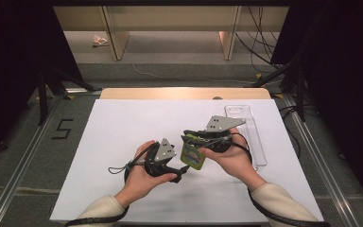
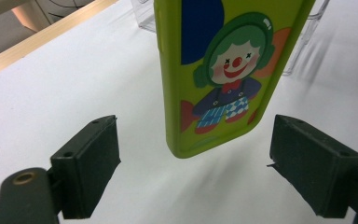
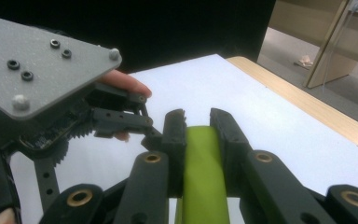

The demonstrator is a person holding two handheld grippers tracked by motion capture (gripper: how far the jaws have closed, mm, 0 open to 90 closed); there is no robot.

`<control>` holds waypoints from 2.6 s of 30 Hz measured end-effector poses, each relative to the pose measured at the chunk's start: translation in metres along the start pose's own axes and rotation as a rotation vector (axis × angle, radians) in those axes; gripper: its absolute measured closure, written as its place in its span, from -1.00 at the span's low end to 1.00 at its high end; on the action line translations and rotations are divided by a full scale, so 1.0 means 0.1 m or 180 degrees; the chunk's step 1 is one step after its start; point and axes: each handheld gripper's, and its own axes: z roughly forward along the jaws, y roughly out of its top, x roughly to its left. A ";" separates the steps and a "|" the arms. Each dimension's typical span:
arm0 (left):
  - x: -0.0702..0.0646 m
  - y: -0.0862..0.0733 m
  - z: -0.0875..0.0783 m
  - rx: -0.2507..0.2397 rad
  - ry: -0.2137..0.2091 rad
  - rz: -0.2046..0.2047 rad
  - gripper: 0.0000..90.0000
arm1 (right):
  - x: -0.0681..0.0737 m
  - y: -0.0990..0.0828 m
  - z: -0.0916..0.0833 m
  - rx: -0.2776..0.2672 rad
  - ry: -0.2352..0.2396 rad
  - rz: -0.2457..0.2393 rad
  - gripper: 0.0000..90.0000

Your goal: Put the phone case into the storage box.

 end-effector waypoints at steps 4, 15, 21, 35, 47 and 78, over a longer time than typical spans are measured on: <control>-0.02 -0.01 0.02 -0.0002 -0.0050 0.0023 -0.62 | -0.04 0.00 -0.02 0.0094 0.0033 -0.0055 0.72; 0.03 -0.05 0.05 0.0006 -0.0123 0.0036 -0.56 | -0.08 0.02 -0.05 0.0231 0.0212 -0.0056 0.72; 0.06 -0.09 0.09 0.0059 -0.0223 0.0022 -0.52 | -0.06 0.03 -0.04 0.0259 0.0318 -0.0067 0.72; 0.05 -0.09 0.11 0.0052 -0.0314 0.0069 -0.45 | -0.02 0.06 -0.05 0.0265 0.0427 -0.0082 0.72; 0.04 -0.10 0.13 0.0037 -0.0407 0.0145 -0.33 | 0.01 0.06 -0.04 0.0317 0.0470 -0.0110 0.72; 0.07 -0.14 0.21 0.0046 -0.0762 0.0090 0.18 | 0.03 0.07 -0.02 0.0293 0.0588 -0.0037 0.72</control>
